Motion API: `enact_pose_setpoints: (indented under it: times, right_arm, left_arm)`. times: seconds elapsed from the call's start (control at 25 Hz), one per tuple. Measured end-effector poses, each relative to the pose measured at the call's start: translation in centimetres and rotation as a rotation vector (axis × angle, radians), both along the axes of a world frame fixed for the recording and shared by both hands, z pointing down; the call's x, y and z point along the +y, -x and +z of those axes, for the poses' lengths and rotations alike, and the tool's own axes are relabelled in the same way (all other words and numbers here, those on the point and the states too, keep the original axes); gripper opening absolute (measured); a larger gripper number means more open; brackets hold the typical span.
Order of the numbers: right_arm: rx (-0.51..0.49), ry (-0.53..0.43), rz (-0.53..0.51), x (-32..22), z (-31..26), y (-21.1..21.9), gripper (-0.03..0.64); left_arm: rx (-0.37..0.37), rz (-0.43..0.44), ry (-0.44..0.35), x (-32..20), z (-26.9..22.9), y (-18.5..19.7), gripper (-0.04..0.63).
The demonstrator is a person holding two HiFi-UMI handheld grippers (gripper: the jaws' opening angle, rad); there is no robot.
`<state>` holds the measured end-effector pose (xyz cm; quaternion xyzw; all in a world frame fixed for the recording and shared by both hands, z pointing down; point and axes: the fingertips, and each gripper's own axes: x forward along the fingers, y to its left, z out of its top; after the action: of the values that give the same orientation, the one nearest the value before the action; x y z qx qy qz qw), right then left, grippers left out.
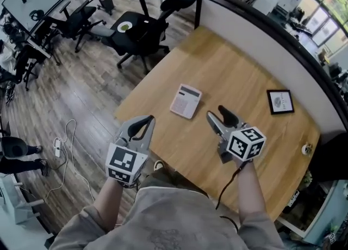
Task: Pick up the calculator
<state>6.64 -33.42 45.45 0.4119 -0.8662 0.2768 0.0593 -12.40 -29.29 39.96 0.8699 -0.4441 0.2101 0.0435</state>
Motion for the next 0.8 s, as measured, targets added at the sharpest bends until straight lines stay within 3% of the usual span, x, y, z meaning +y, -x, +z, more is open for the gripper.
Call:
enact_pose_setpoints:
  times: [0.32, 0.8]
  right_arm:
    - [0.032, 0.097, -0.015, -4.9, 5.5, 1.2, 0.216]
    - [0.092, 0.262, 0.069, -12.2, 15.3, 1.9, 0.216]
  left_arm:
    - [-0.019, 0.056, 0.024, -4.8, 2.6, -0.3, 0.002]
    - [-0.006, 0.226, 0.148, -12.3, 9.1, -0.9, 0.002]
